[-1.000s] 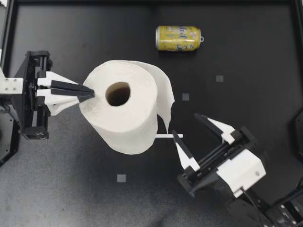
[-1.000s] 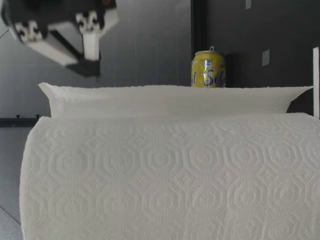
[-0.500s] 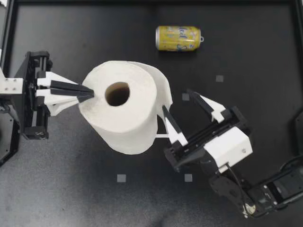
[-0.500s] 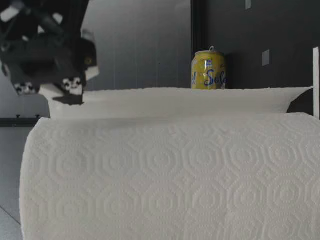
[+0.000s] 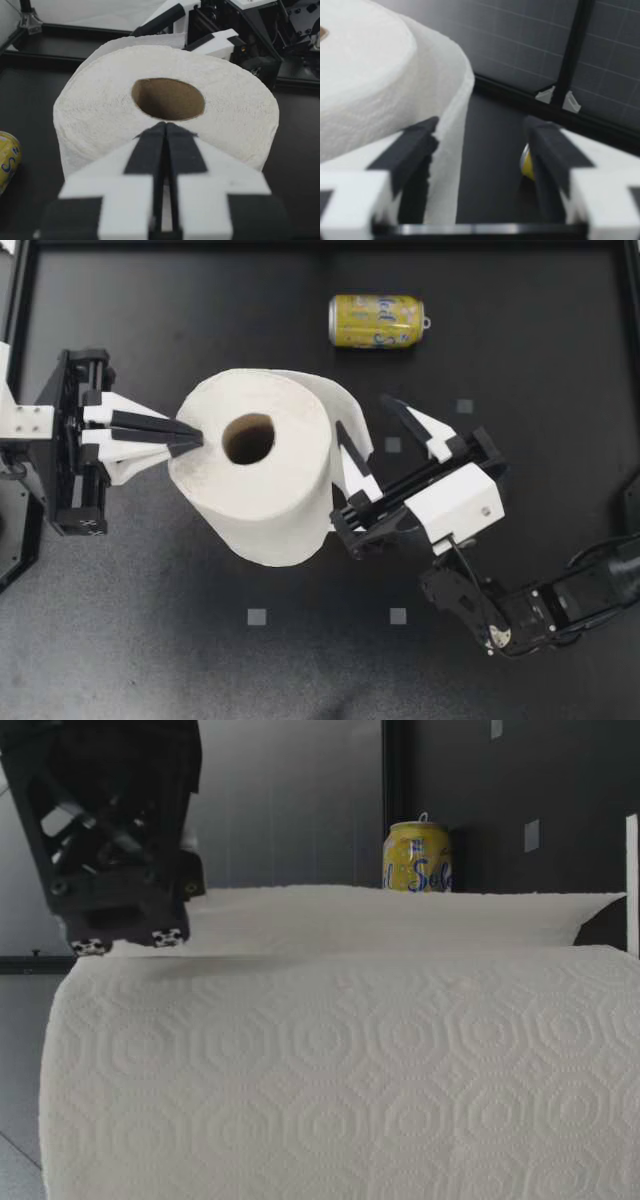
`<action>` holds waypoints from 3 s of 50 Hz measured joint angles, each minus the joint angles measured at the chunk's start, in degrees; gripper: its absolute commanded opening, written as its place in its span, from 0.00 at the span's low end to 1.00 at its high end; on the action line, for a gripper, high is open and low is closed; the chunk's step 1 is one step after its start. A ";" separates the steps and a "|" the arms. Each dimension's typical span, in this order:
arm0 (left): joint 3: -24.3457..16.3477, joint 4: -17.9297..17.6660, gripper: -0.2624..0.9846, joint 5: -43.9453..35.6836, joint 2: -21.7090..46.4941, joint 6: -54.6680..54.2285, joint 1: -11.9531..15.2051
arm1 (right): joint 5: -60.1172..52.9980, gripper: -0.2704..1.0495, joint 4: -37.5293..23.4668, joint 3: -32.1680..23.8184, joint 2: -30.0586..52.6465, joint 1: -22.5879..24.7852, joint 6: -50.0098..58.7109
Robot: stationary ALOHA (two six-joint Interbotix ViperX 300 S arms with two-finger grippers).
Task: Pick up a piece of paper towel and place it on the spilled liquid.
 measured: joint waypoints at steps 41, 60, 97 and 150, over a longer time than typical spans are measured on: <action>0.88 -2.29 0.25 -0.18 0.26 0.00 0.00 | -9.23 0.10 1.14 3.69 -2.20 -1.93 0.09; 1.41 -3.08 0.25 -0.18 0.18 0.00 0.09 | -6.06 0.10 7.47 13.54 -5.19 -2.72 3.96; 0.53 -3.69 0.25 5.36 -0.97 0.09 0.26 | 0.53 0.10 13.18 30.32 -18.28 -6.33 4.92; 0.88 -3.69 0.25 4.13 -0.97 -0.09 0.26 | -34.45 0.10 -0.62 28.65 -13.27 -44.65 -6.33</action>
